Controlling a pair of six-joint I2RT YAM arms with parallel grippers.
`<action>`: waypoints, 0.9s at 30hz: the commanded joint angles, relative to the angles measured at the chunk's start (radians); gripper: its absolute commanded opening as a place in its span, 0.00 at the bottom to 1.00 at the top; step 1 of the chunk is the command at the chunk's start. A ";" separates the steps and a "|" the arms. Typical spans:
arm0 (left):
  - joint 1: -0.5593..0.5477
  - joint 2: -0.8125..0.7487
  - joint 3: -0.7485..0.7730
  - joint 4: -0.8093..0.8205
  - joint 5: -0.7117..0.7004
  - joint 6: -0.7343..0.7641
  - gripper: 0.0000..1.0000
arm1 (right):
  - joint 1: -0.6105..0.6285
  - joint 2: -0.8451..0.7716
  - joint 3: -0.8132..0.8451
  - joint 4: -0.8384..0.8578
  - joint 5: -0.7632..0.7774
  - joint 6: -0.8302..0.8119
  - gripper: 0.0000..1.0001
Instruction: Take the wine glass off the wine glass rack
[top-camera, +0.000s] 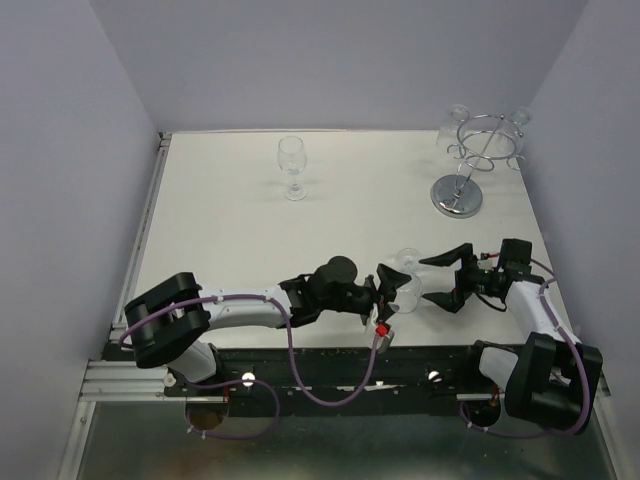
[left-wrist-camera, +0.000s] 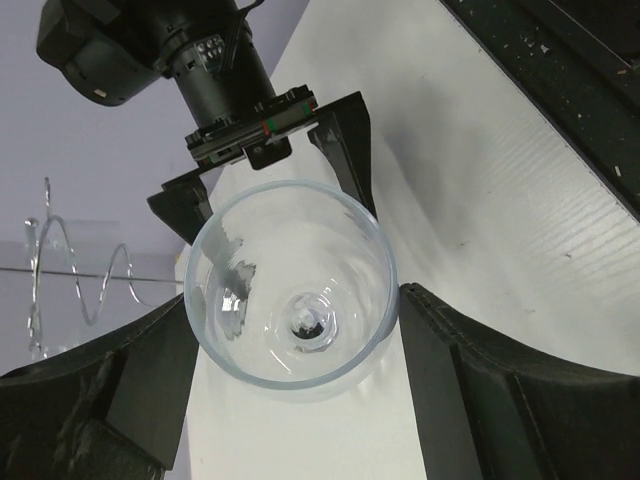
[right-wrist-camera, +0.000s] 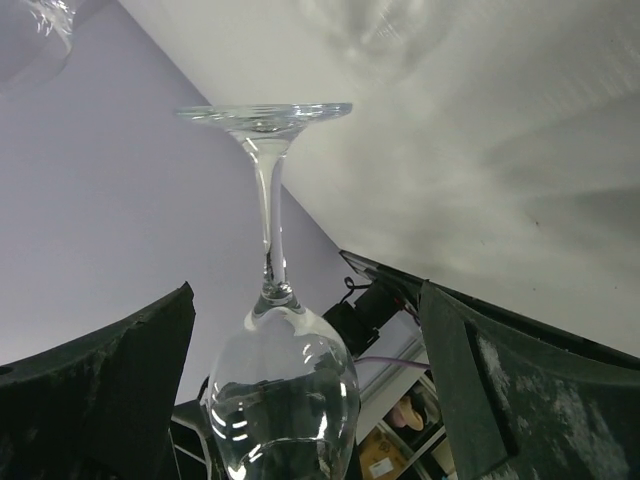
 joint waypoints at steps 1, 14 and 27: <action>-0.002 -0.035 0.030 0.022 -0.045 -0.063 0.32 | 0.005 -0.006 0.036 -0.012 0.041 0.006 1.00; 0.058 -0.126 0.068 -0.131 -0.134 -0.305 0.16 | -0.012 0.000 0.128 -0.009 0.064 -0.100 1.00; 0.308 -0.226 0.173 -0.456 -0.154 -0.744 0.19 | -0.029 -0.017 0.172 -0.031 0.126 -0.201 1.00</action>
